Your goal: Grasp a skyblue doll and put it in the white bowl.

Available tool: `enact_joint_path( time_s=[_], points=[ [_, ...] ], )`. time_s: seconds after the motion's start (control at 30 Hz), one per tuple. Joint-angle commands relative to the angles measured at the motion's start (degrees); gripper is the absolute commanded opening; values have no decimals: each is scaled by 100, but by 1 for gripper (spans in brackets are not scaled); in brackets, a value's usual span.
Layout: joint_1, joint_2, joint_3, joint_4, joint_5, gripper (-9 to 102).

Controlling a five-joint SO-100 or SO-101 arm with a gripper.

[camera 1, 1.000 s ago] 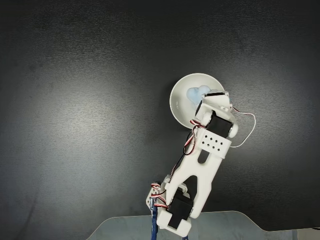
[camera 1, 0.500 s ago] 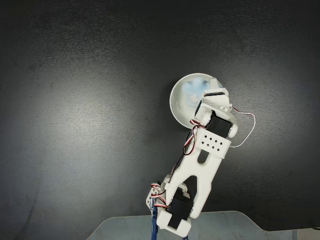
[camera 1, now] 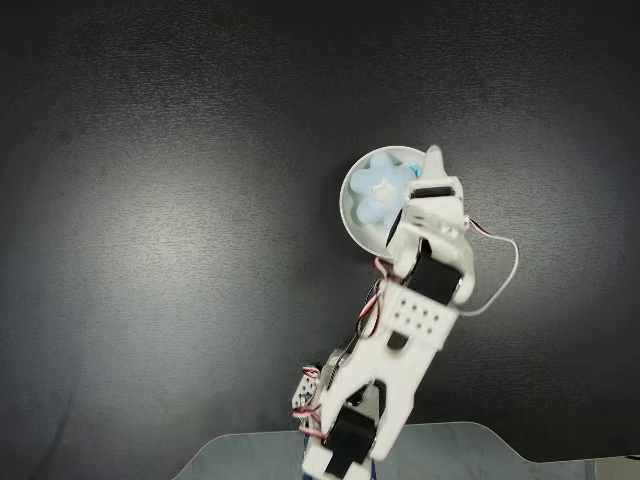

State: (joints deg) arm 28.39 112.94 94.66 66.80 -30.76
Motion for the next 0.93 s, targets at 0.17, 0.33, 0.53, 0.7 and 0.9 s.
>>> enact_joint_path(
  time_s=[0.17, 0.33, 0.53, 0.7, 0.9],
  points=[
    [-1890, 2830, -668, 712, 1397, 27],
    [-2312, 2892, -492, 896, 1784, -4],
    [-2312, 3366, 932, 958, 1731, 9],
    [-2320, 5203, 2830, 861, 1784, 10],
    [-2733, 6469, 3946, 53, 1811, -1]
  ],
)
